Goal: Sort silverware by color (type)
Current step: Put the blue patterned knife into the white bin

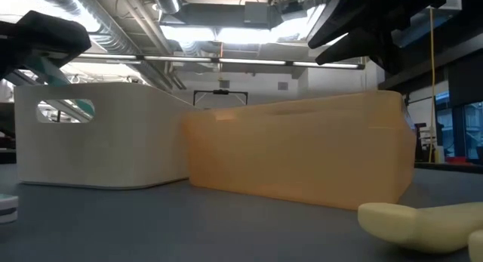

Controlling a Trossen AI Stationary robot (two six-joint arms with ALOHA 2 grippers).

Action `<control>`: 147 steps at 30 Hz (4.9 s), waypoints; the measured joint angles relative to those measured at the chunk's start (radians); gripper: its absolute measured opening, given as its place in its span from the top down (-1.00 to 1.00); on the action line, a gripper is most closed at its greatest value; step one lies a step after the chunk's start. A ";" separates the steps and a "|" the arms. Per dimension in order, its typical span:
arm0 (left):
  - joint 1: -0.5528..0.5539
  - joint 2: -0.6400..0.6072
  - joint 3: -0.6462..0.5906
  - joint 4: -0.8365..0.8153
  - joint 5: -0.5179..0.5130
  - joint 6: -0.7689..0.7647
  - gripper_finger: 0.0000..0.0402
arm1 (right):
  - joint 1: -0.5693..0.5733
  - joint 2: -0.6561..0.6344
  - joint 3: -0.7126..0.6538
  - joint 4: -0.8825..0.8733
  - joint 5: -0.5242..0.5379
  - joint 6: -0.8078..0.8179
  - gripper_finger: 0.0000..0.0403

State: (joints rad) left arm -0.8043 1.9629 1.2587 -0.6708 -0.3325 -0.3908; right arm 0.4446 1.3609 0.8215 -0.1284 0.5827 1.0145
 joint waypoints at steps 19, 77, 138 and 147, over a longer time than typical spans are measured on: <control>0.071 0.000 0.001 0.015 0.152 0.001 0.32 | 0.000 0.000 0.000 0.000 0.000 0.000 0.45; 0.080 0.007 0.169 -0.089 0.162 0.035 0.89 | 0.000 0.000 0.000 0.009 0.000 0.000 0.45; 0.359 0.002 0.656 -0.376 0.171 0.294 0.99 | 0.000 0.000 0.000 0.310 -0.542 0.109 0.45; 0.355 0.002 0.645 -0.319 0.228 0.103 0.95 | 0.000 0.000 0.000 0.302 -0.542 0.013 0.45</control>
State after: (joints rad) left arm -0.4492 1.9646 1.9033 -0.9897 -0.1049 -0.2881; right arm 0.4446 1.3609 0.8219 0.1733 0.0410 1.0274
